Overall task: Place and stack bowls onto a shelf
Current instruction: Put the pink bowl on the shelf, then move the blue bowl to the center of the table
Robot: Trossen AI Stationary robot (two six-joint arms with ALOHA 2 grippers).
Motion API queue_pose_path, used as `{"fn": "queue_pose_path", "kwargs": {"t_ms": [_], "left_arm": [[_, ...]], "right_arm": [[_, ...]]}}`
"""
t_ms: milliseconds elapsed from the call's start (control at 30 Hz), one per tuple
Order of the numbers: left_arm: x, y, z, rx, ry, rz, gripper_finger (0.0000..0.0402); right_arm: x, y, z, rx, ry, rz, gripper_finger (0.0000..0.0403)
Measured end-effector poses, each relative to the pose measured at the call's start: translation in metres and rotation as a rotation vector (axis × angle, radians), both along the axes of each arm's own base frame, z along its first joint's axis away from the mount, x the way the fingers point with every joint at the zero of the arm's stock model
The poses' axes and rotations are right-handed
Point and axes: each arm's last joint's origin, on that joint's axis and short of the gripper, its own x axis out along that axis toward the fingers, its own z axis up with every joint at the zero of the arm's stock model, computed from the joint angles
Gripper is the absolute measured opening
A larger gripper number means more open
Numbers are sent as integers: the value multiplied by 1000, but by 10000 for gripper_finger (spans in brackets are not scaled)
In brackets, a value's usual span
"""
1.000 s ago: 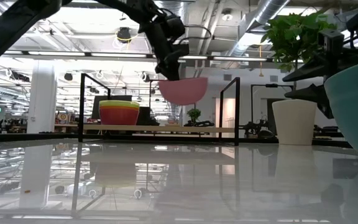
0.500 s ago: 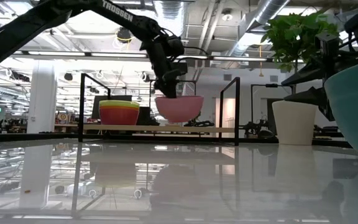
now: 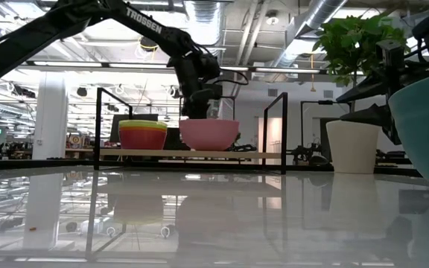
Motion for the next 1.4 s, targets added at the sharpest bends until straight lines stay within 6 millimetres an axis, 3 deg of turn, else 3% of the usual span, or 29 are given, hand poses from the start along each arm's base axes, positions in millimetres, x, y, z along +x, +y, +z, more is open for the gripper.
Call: {"fn": "queue_pose_path", "kwargs": {"t_ms": [333, 767, 1000, 1233, 1400], "left_arm": [[3, -3, 0, 18, 10, -30, 12], [10, -12, 3, 83, 58, -43, 157], [12, -10, 39, 132, -17, 12, 205], [7, -14, 88, 202, -107, 55, 208], [-6, -26, 114, 189, -167, 93, 208]], "right_arm": [[0, 0, 0, -1, 0, 0, 203], [0, 0, 1, -70, 8, 21, 203], [1, 0, 13, -204, 36, 50, 203], [-11, 2, 33, -144, 366, 86, 203], [-17, 7, 61, -106, 559, 185, 203]]}}
